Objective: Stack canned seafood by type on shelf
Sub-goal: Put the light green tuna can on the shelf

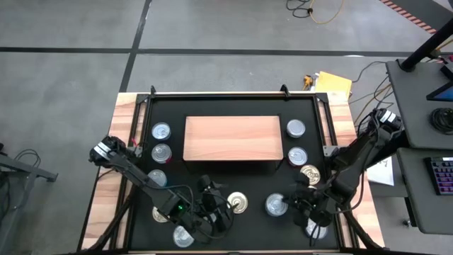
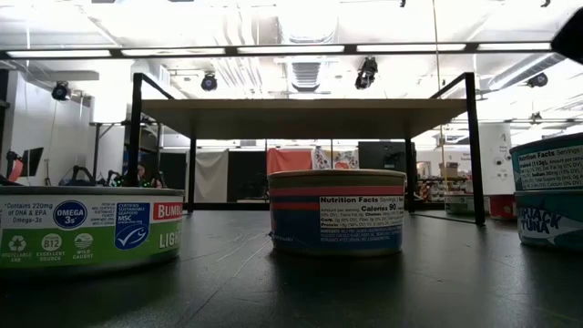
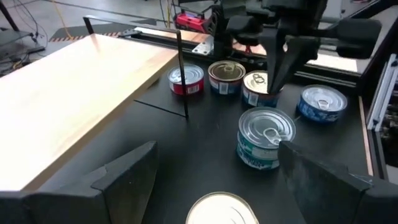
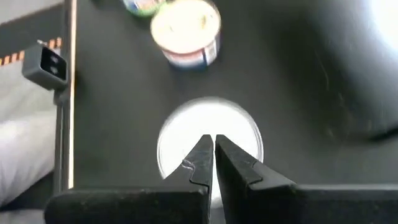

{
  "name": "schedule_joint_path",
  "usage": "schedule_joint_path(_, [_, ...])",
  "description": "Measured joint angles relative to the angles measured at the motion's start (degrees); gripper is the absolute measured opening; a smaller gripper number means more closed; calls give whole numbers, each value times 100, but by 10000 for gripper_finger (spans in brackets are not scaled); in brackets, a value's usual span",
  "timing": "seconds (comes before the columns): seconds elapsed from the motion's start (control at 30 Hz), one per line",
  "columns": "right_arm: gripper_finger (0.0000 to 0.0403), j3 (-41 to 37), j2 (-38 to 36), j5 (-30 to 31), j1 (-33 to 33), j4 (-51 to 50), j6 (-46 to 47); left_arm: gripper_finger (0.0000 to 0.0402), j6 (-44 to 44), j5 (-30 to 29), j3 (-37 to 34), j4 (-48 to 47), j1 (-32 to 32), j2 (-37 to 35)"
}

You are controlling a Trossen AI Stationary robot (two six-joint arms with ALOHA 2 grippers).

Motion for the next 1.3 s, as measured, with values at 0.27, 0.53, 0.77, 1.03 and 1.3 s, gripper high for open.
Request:
schedule_joint_path(0.27, [9,615,75,-1217,9,-1477,698,315,289,-24,-4,-28,2,0])
schedule_joint_path(0.53, [9,268,149,-1239,-61,-1415,1561,315,258,-19,-4,-349,-12,-18])
schedule_joint_path(0.77, [9,20,134,-1239,-141,-1097,2049,315,-248,-24,2,-1212,-20,-198])
schedule_joint_path(1.03, [9,-31,145,-1180,-306,-355,1251,315,-290,190,2,-1481,-27,-217])
schedule_joint_path(1.3, [9,-51,147,-978,-273,-376,825,315,-85,479,-43,-1217,-42,-205])
